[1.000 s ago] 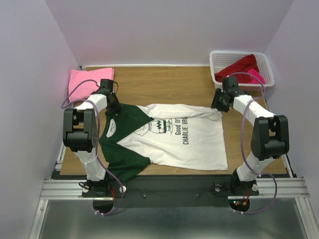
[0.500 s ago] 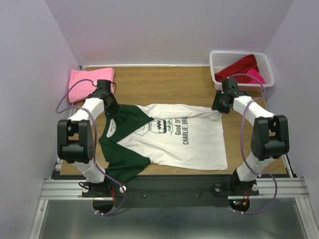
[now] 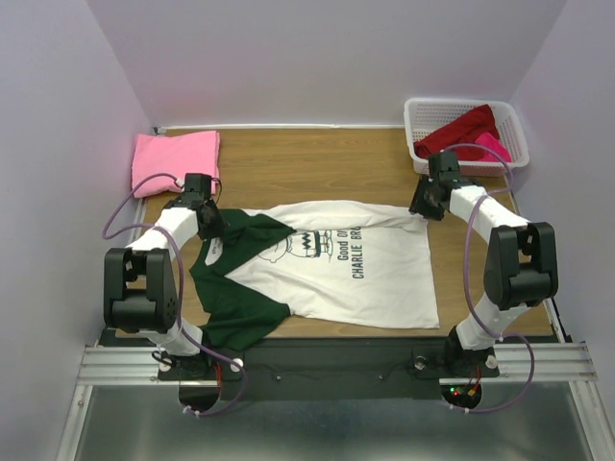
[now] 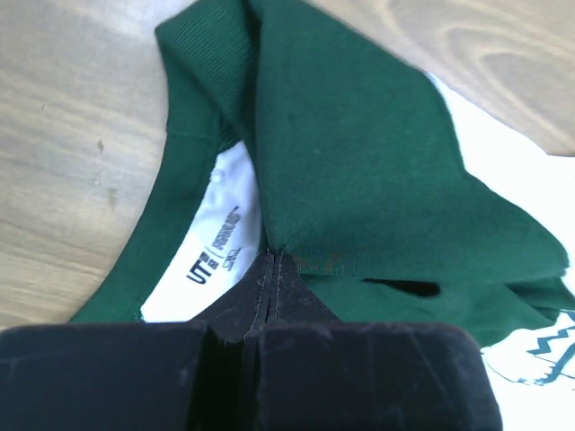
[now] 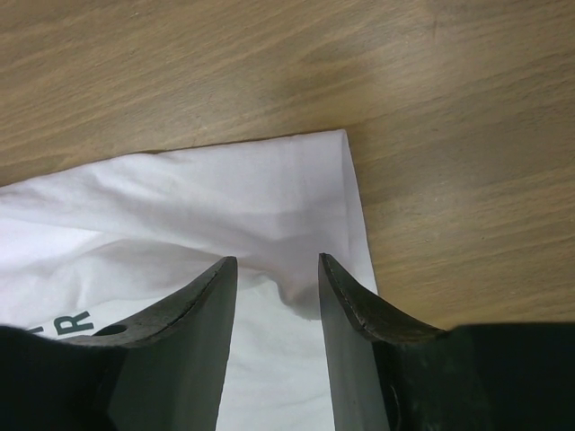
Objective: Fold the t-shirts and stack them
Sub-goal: Fold the tshirt
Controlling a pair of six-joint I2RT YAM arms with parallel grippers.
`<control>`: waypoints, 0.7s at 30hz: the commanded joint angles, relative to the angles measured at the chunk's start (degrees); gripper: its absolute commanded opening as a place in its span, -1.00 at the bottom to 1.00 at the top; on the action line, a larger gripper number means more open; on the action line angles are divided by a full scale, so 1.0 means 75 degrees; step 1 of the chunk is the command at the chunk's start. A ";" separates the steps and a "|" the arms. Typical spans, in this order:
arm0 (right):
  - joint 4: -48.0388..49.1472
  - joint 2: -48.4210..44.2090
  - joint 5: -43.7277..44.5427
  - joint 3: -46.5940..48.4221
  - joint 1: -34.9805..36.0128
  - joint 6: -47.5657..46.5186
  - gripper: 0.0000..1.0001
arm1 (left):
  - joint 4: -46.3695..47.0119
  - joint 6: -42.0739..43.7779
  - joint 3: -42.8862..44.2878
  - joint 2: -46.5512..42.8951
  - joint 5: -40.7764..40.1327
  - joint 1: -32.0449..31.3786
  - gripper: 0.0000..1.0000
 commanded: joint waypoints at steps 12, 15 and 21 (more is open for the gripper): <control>0.0501 0.1129 -0.0366 0.0845 -0.0182 0.0067 -0.41 | 0.0408 0.0274 0.0452 0.1097 -0.0363 0.0263 -1.00; 0.0513 0.1539 -0.0389 0.0939 -0.0206 0.0067 -0.46 | 0.0454 0.0239 0.0616 0.1366 -0.0340 0.0322 -1.00; 0.0560 0.2184 -0.0307 0.1360 -0.0474 0.0032 -0.46 | 0.0478 0.0215 0.0921 0.1741 -0.0281 0.0615 -1.00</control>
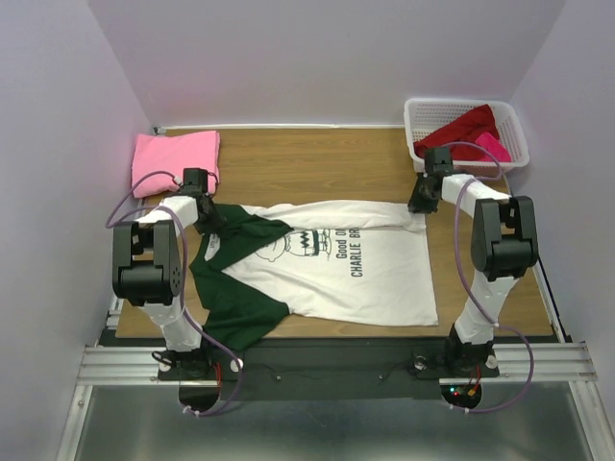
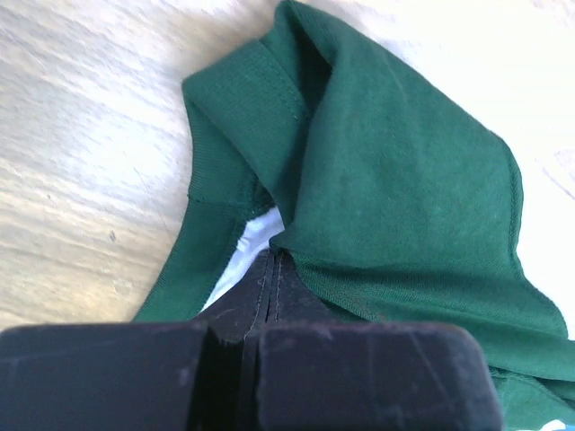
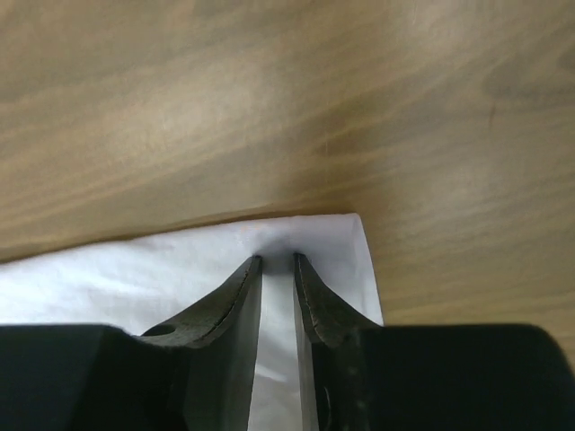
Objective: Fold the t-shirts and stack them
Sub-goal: Fold the tshirt
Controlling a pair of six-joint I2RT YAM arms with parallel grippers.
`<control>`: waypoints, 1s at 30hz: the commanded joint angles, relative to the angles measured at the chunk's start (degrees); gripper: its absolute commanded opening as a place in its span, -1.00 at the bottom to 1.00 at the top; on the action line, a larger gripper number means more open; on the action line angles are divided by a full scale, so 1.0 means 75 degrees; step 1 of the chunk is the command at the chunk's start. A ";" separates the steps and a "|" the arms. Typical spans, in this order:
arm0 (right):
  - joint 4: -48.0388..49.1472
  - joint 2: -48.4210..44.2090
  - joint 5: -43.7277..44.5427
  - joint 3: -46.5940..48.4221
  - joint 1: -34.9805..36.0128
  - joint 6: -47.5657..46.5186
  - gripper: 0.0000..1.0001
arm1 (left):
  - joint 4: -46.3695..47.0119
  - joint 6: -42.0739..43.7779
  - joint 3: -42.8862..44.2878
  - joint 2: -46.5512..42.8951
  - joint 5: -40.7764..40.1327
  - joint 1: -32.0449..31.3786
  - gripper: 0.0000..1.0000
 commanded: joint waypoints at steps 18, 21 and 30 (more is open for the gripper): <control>0.0181 -0.0514 -0.0913 0.1230 -0.0468 0.0050 -0.14 | -0.0416 0.0014 0.1104 -0.0671 0.0169 0.0335 0.23; 0.0192 -0.1349 -0.0773 0.0457 -0.0468 0.0330 -0.06 | -0.0557 -0.0010 0.0882 -0.1386 0.0240 0.0312 0.67; 0.0204 -0.2066 -0.1088 -0.1079 -0.0468 0.1362 0.03 | -0.0674 -0.0056 -0.0489 -0.3109 0.0732 -0.0317 0.75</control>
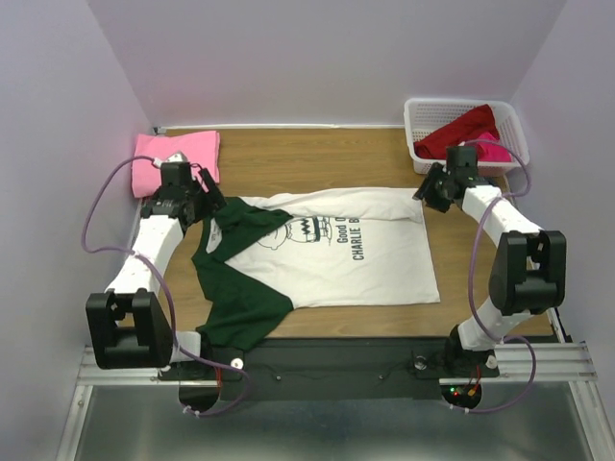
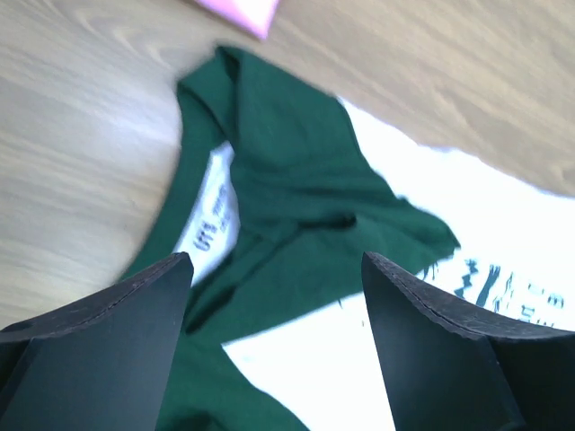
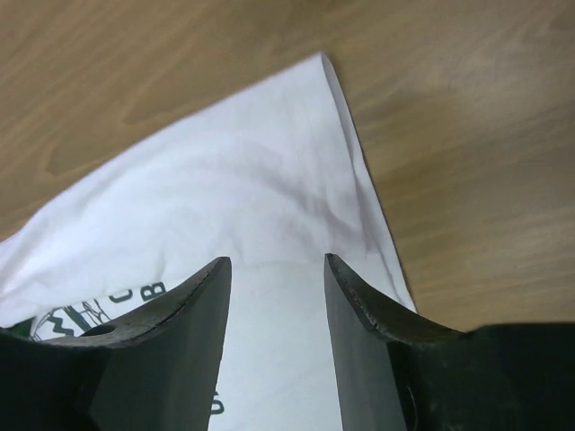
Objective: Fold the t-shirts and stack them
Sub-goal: Fold the tshirt
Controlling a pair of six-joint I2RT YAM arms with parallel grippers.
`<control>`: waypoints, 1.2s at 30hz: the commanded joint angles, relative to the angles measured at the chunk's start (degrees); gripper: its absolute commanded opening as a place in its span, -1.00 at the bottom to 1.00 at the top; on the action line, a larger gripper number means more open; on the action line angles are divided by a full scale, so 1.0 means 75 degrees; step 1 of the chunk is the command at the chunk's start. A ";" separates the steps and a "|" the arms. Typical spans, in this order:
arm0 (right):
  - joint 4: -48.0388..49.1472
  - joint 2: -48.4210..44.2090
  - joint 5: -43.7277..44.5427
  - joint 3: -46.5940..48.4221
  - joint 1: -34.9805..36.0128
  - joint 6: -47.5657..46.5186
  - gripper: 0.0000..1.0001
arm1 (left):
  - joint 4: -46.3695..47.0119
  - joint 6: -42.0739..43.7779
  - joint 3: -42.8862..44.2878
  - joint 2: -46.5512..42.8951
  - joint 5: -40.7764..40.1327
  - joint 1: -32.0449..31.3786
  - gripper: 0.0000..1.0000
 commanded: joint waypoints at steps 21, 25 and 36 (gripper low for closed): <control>0.0554 0.0724 -0.0047 -0.0762 -0.0060 0.0881 0.02 | 0.0123 0.2503 0.0235 0.1329 -0.2794 -0.4414 0.70; 0.0554 0.0759 0.0058 -0.0762 -0.0060 0.0787 0.01 | 0.0240 0.2737 0.0575 0.2090 -0.3170 -0.4428 0.65; 0.0566 0.0911 0.0187 -0.0785 -0.0071 0.0939 0.02 | 0.0159 0.2984 0.1315 0.3439 -0.3183 -0.4427 0.43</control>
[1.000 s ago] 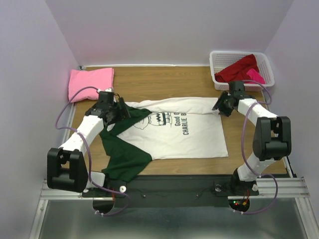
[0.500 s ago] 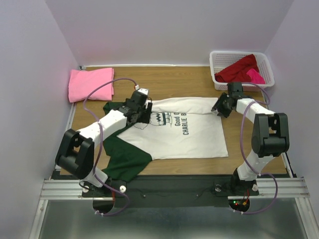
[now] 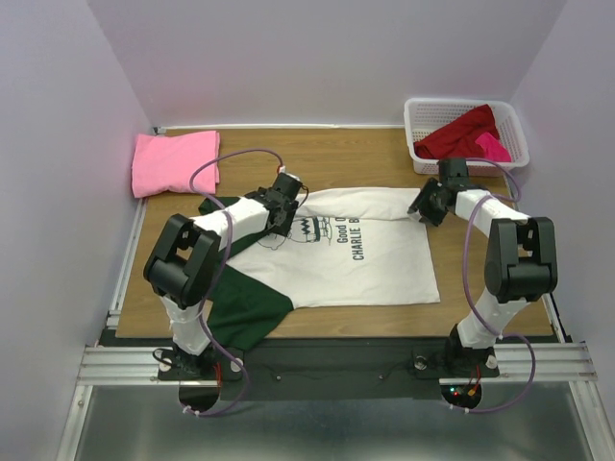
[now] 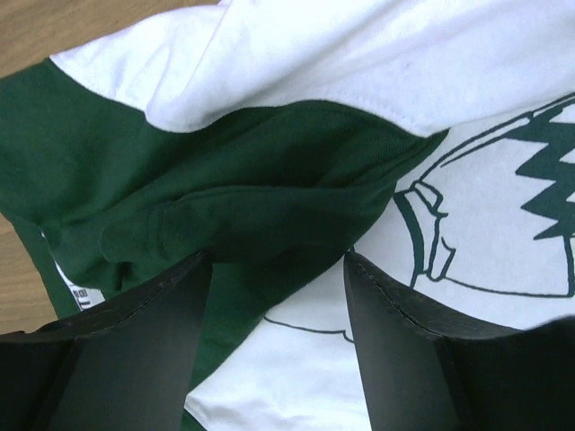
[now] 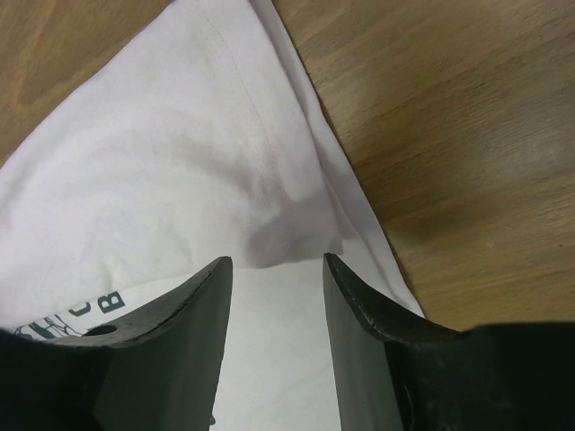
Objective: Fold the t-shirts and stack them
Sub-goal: Fold the tshirt
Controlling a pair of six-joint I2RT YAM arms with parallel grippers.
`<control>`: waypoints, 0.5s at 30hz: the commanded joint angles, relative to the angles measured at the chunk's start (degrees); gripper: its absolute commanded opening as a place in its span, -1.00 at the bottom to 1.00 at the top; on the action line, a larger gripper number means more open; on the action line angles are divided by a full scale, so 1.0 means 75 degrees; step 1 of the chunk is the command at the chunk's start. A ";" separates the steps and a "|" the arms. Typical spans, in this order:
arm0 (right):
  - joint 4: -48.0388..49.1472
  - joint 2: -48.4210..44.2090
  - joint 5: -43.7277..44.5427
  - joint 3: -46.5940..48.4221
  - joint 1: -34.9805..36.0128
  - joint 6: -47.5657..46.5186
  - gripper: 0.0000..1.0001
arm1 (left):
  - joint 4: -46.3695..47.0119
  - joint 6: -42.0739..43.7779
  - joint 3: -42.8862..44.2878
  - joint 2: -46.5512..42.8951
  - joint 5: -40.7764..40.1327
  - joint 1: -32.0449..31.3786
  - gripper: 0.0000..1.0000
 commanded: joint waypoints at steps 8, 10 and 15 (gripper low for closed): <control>0.0359 0.0200 0.0287 -0.0054 -0.0060 0.0109 0.02 | 0.0153 0.0227 0.0347 0.0434 -0.0283 -0.0004 0.33; 0.0371 0.0224 0.0287 -0.0077 -0.0060 0.0097 0.02 | 0.0153 0.0251 0.0394 0.0516 -0.0341 -0.0015 0.20; 0.0394 0.0200 0.0509 -0.0089 -0.0060 0.0085 -0.04 | -0.0057 0.0263 0.0546 0.0411 -0.0330 -0.0015 -0.20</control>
